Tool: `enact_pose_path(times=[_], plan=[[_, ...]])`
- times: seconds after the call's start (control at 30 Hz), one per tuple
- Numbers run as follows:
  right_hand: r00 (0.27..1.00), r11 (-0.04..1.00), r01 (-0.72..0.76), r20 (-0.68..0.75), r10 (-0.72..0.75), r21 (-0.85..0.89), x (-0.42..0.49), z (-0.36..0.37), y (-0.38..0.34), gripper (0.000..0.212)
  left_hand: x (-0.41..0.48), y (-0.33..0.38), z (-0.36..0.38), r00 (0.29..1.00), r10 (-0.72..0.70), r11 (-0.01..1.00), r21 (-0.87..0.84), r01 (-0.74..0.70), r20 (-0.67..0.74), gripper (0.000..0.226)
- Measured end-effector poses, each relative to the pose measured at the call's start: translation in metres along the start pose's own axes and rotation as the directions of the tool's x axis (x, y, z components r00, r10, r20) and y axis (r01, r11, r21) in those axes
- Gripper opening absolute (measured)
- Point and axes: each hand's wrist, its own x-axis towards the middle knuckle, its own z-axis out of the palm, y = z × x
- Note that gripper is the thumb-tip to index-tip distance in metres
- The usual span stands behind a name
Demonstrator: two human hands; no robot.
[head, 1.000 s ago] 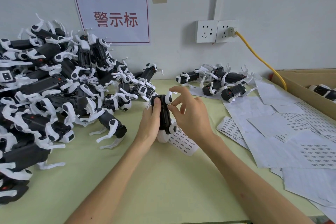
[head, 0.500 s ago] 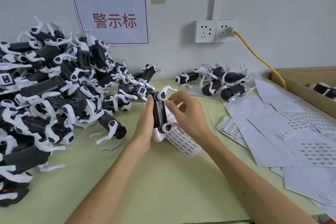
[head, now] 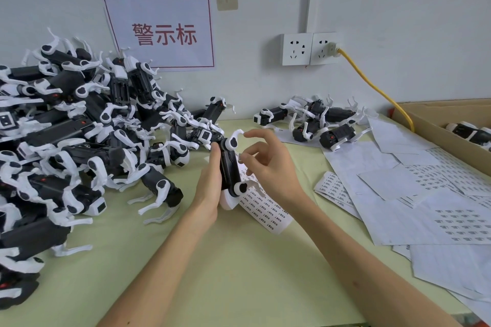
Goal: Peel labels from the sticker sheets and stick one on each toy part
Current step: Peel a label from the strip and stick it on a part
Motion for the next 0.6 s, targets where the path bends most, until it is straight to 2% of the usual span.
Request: enact_pose_path(times=[0.17, 0.47, 0.6], plan=[[0.998, 0.996, 0.062, -0.024, -0.064, -0.065, -0.001, 0.002, 0.002, 0.038, -0.002, -0.001, 0.002, 1.0, 0.016, 0.997, 0.071, -0.015, -0.013, 0.063], [0.986, 0.933, 0.153, -0.017, -0.167, -0.325, 0.0, 0.0, 0.009, 0.04, -0.007, -0.002, 0.006, 0.99, 0.139, 0.977, 0.17, -0.131, -0.038, 0.057], [0.982, 0.923, 0.164, -0.03, -0.185, -0.347, 0.001, 0.001, 0.011, 0.041, -0.007, -0.003, 0.008, 0.984, 0.172, 0.967, 0.199, -0.16, -0.045, 0.053]])
